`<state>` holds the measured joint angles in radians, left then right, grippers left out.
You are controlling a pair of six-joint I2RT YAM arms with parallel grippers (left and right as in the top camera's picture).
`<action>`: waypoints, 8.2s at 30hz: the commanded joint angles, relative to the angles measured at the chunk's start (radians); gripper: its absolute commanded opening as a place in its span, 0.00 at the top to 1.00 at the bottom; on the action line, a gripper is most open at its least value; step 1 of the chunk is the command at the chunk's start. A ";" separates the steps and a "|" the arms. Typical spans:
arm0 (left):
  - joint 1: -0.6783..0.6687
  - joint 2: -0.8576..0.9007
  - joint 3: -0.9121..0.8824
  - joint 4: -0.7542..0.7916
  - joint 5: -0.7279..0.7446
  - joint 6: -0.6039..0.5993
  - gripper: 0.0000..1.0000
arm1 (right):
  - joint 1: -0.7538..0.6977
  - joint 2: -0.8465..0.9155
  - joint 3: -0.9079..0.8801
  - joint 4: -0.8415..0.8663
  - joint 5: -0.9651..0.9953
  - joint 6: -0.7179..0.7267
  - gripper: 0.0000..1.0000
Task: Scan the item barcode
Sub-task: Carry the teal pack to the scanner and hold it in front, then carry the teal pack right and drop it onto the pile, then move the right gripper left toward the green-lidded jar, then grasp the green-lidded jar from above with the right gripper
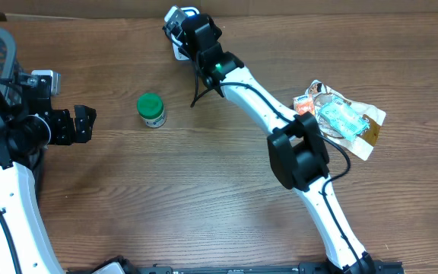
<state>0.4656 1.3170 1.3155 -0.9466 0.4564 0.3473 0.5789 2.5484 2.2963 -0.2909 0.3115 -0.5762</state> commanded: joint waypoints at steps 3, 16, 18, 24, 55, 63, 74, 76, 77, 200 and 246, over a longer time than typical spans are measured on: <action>0.005 0.003 0.002 0.002 0.004 0.008 0.00 | -0.003 -0.322 0.014 -0.235 -0.102 0.404 0.96; 0.005 0.003 0.002 0.002 0.004 0.008 0.01 | -0.275 -0.608 0.003 -1.245 -0.142 1.116 0.95; 0.005 0.003 0.002 0.002 0.004 0.008 0.00 | -0.337 -0.604 -0.037 -1.293 -0.142 1.150 0.96; 0.005 0.003 0.002 0.002 0.004 0.008 0.00 | -0.463 -0.604 -0.265 -1.243 -0.210 1.149 0.96; 0.005 0.003 0.002 0.002 0.004 0.008 0.00 | -0.600 -0.610 -0.566 -0.964 -0.208 0.993 0.39; 0.005 0.003 0.002 0.002 0.004 0.008 0.01 | -0.589 -0.617 -0.250 -1.176 -0.262 0.906 0.33; 0.005 0.003 0.002 0.002 0.004 0.008 0.00 | -0.502 -0.615 -0.167 -1.209 -0.515 0.792 0.31; 0.005 0.003 0.002 0.002 0.004 0.008 0.00 | -0.472 -0.615 -0.169 -1.207 -0.511 0.758 0.31; 0.005 0.003 0.002 0.002 0.004 0.008 0.01 | -0.457 -0.614 -0.170 -1.207 -0.510 0.748 0.30; 0.005 0.003 0.002 0.002 0.004 0.008 0.01 | 0.167 -0.113 -0.314 -0.088 -0.582 0.370 0.00; 0.005 0.003 0.002 0.002 0.004 0.008 0.00 | 0.048 -0.379 -0.380 -0.598 -0.218 0.904 0.41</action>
<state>0.4656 1.3170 1.3155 -0.9463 0.4561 0.3473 0.6327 2.2017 1.9518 -0.9031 0.0006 0.1703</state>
